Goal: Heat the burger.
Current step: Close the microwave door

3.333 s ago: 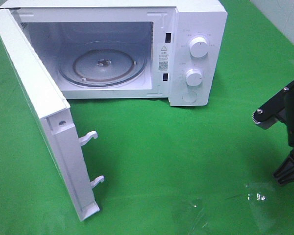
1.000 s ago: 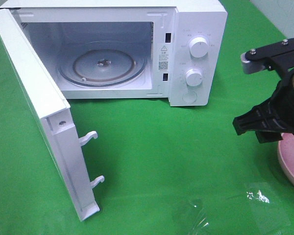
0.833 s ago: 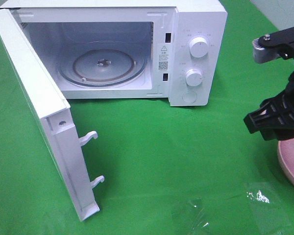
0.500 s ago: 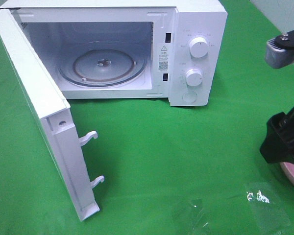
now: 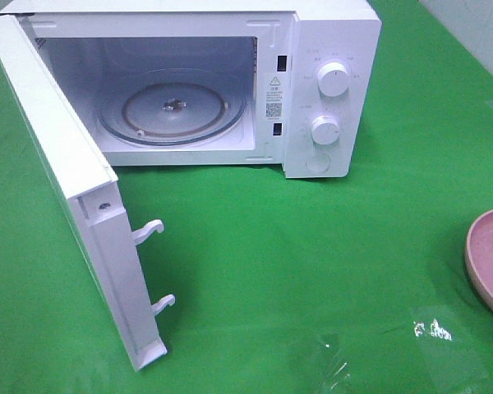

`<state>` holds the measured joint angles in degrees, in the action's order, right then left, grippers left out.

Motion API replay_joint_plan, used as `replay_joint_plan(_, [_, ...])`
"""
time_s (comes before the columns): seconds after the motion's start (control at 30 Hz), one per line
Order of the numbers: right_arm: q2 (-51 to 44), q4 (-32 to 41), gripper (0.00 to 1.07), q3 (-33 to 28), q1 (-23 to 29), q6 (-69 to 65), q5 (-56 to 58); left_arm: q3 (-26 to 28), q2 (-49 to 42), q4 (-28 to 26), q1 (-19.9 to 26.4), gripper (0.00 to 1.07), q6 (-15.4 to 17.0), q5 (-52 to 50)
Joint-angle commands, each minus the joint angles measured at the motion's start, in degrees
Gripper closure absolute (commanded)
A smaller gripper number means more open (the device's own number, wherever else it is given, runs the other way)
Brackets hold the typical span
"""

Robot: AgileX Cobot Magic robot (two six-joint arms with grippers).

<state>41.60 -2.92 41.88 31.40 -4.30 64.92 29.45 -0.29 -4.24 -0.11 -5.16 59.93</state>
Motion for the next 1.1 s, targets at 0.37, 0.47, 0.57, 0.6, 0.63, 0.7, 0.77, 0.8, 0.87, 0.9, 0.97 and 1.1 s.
replay_joint_plan(0.37, [-22.75,-0.17,0.31,-8.25,-7.62,-0.52,-2.86,-0.17,-1.03,-0.29,0.23,0.08,0.00,-0.57])
replay_joint_plan(0.47, [-29.97,0.06,0.31,-9.97,-12.78,-0.52,-4.58,-0.17,-1.03,-0.29,0.23,0.08,0.00,-0.57])
replay_joint_plan(0.57, [-31.74,0.11,0.31,-10.37,-13.98,-0.34,-5.10,-0.17,-1.03,-0.29,0.23,0.08,0.00,-0.57])
replay_joint_plan(0.6, [-34.66,0.11,0.31,-11.23,-15.99,-0.34,-5.61,-0.17,-1.03,-0.29,0.23,0.08,0.00,-0.57])
replay_joint_plan(0.63, [-37.24,0.11,0.31,-12.38,-17.53,-0.34,-6.70,-0.17,-1.03,-0.29,0.23,0.08,0.00,-0.57])
replay_joint_plan(0.7, [-39.53,0.23,0.31,-12.83,-19.02,-0.40,-7.51,-0.17,-1.03,-0.29,0.23,0.08,0.00,-0.57])
replay_joint_plan(0.77, [-41.37,0.17,0.31,-12.78,-20.57,-0.63,-7.51,-0.17,-1.03,-0.29,0.23,0.08,0.00,-0.57])
replay_joint_plan(0.8, [-41.37,0.17,0.31,-12.78,-20.57,-0.63,-7.51,-0.17,-1.03,-0.29,0.23,0.08,0.00,-0.57])
replay_joint_plan(0.87, [-43.37,0.17,0.31,-12.78,-22.06,-0.63,-7.51,-0.17,-1.03,-0.29,0.23,0.08,0.00,-0.57])
replay_joint_plan(0.9, [-43.37,0.17,0.31,-12.78,-22.06,-0.63,-7.51,-0.17,-1.03,-0.29,0.23,0.08,0.00,-0.57])
replay_joint_plan(0.97, [-43.32,0.17,0.31,-12.78,-22.92,-0.63,-7.51,-0.17,-1.09,-0.29,0.23,0.08,0.00,-0.57])
replay_joint_plan(1.1, [-43.32,0.06,0.31,-12.78,-22.92,-0.92,-7.51,-0.17,-1.03,-0.29,0.23,0.08,0.00,-0.57])
